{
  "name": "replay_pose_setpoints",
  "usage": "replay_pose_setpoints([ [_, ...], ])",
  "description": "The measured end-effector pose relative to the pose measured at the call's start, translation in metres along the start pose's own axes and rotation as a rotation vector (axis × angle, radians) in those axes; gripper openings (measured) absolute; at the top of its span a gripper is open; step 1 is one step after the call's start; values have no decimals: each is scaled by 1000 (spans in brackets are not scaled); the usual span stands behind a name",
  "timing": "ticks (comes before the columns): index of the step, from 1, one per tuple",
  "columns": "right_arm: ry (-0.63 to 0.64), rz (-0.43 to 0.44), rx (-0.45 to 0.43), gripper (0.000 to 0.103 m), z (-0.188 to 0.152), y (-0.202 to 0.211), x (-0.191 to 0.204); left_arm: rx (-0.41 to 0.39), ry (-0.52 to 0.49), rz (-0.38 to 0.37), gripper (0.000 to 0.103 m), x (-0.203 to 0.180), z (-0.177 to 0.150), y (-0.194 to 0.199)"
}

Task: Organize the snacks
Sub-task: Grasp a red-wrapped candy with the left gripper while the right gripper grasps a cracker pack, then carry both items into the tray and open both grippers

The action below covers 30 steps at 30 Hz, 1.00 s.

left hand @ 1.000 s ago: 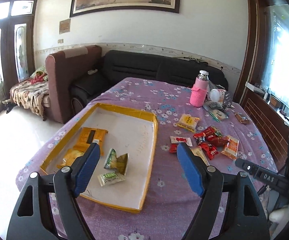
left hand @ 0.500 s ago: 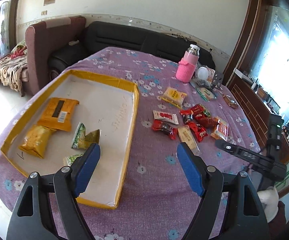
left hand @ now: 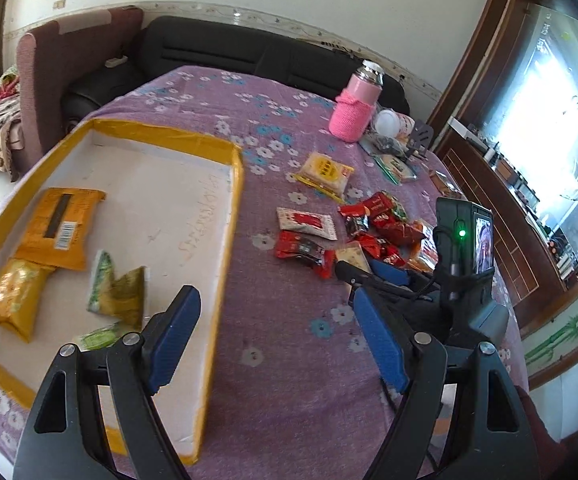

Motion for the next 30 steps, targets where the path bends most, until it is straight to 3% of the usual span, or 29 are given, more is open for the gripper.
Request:
replay_pose_setpoints([
  [1,1,6,-5,34,-1,2,-2,14,1,-9,79,-3,-1,-6],
  [7,-108,70,-20,34,-6,16,-27,77,54,-53,79,-14,-1,-34],
  [11,-197,138,-50,34,-11,24,-41,118,36,-53,79,-28,-2,-60],
  [14,-231,158,-52,34,-9,26,-45,125,-41,-9,79,-39,0,-81],
  [17,-247,170,-52,34,-8,28,-47,140,-98,73,69,-38,5,-107],
  [24,-255,173,-55,34,-8,28,-47,184,-137,109,69,-36,-1,-139],
  [26,-262,171,-57,34,-7,29,-48,157,-167,107,68,-38,-3,-140],
  [27,-263,169,-58,34,-7,29,-49,152,-183,109,65,-39,-5,-139],
  [28,-262,166,-59,34,-7,29,-49,142,-197,111,53,-40,-6,-138],
  [30,-261,164,-60,34,-7,29,-49,137,-199,89,52,-42,-6,-136],
])
Point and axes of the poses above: each gripper's, at about its wrist camera, not at the fingertips, and y roughly against the way its jaws point, x to its left, z to its top, the point moved 9 cm from there along -y, roughly the way its jaws point, and after that the axes turned 7 degrees about -x, right-handed, at the moved point
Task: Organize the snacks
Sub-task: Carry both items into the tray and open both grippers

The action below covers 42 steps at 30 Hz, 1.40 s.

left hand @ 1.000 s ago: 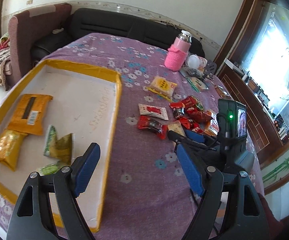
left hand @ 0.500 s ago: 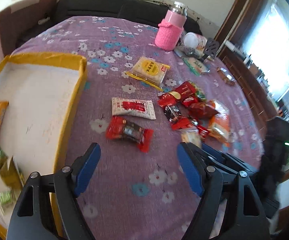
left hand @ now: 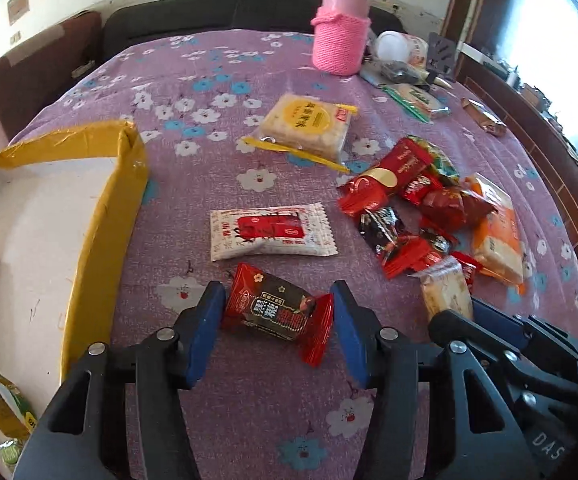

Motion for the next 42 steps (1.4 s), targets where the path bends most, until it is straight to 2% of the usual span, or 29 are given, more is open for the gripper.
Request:
replay_pose_setpoints([
  [6,21,-11,-4,34,-1,0,3,-21,33,-40,50,0,-1,8],
  [11,30,-9,-22,34,1,3,5,-62,31,-50,50,-5,0,32],
  [20,48,-11,-49,34,4,6,7,-142,-15,13,50,-2,-7,78],
  [31,101,-42,-108,34,7,12,16,-228,34,79,50,35,-16,133],
  [36,100,13,-101,34,3,29,45,-255,62,138,50,69,-22,149],
  [42,208,92,-68,34,-8,41,117,-281,123,188,50,112,-33,162],
])
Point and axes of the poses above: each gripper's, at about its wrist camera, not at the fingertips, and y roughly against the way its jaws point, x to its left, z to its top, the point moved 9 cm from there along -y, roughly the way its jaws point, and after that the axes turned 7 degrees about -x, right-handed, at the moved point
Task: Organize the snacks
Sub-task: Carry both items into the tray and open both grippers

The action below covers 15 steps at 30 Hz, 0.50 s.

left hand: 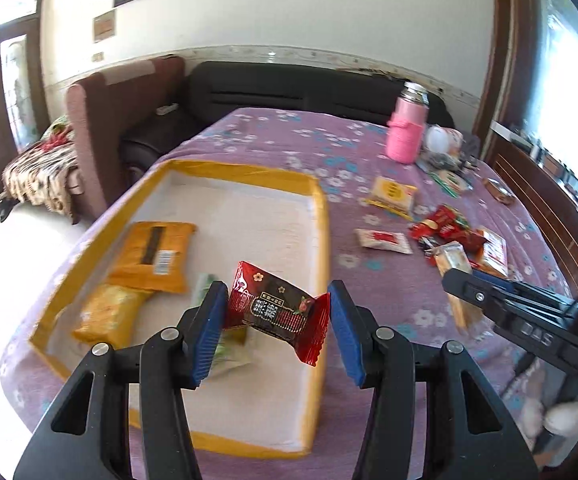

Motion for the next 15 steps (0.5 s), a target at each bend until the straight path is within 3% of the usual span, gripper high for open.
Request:
replay_pose_setpoints([
  [10,140,96,65,34,-2,-27,104,-26,118,76,51,86,0,3],
  [15,190,124,114,33,-11,-49,138,-11,165,72,51,109,-5,-5],
])
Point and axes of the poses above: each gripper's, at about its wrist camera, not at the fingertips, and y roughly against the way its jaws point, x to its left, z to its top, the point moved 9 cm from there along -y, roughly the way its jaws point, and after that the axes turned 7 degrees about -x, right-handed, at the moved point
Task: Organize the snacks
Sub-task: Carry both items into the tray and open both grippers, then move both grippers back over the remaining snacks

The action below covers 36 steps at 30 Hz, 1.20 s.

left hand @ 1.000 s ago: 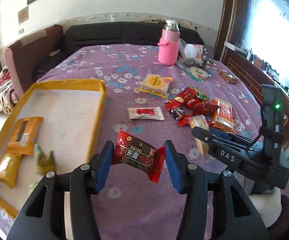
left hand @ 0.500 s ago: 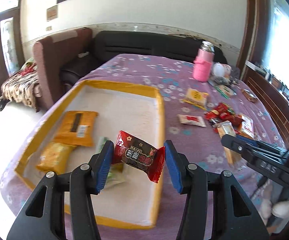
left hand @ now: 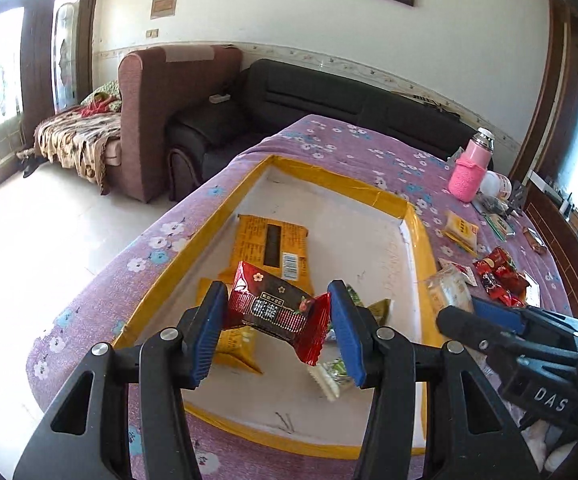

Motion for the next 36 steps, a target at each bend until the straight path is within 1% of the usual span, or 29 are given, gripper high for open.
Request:
replay_pose_setpoints([
  [4,24,-23,53,33,-4,-28,7,22,22,-7,51,8,-5,-10],
  [8,31,-64,111,34,-11,-53,4,43,43,-17,51,12,-9,-17],
  [11,14,-72,123,34,-14,-59,-1,54,53,-26,52,13,-11,-19],
  [16,-6,-85,113,39,-12,-62,-7,48,66,-48,55,10,-10,-14],
  [17,-7,-83,101,42,-11,-60,-7,40,64,-48,55,9,-8,-11],
  [18,-6,-84,88,42,-9,-58,-7,36,62,-48,55,8,-7,-10],
  [20,-2,-81,58,42,-3,-50,-7,20,54,-39,59,6,-3,-3],
  [22,-1,-75,26,45,4,-40,-7,6,42,-32,65,2,1,3],
  [25,-5,-79,-18,48,10,-23,-10,0,13,-24,71,-9,3,11],
  [28,-17,-84,-39,52,9,-7,-16,0,-27,-33,72,-26,2,18],
  [36,-95,-116,-66,52,-5,29,-56,7,-106,-57,72,-64,-1,35],
])
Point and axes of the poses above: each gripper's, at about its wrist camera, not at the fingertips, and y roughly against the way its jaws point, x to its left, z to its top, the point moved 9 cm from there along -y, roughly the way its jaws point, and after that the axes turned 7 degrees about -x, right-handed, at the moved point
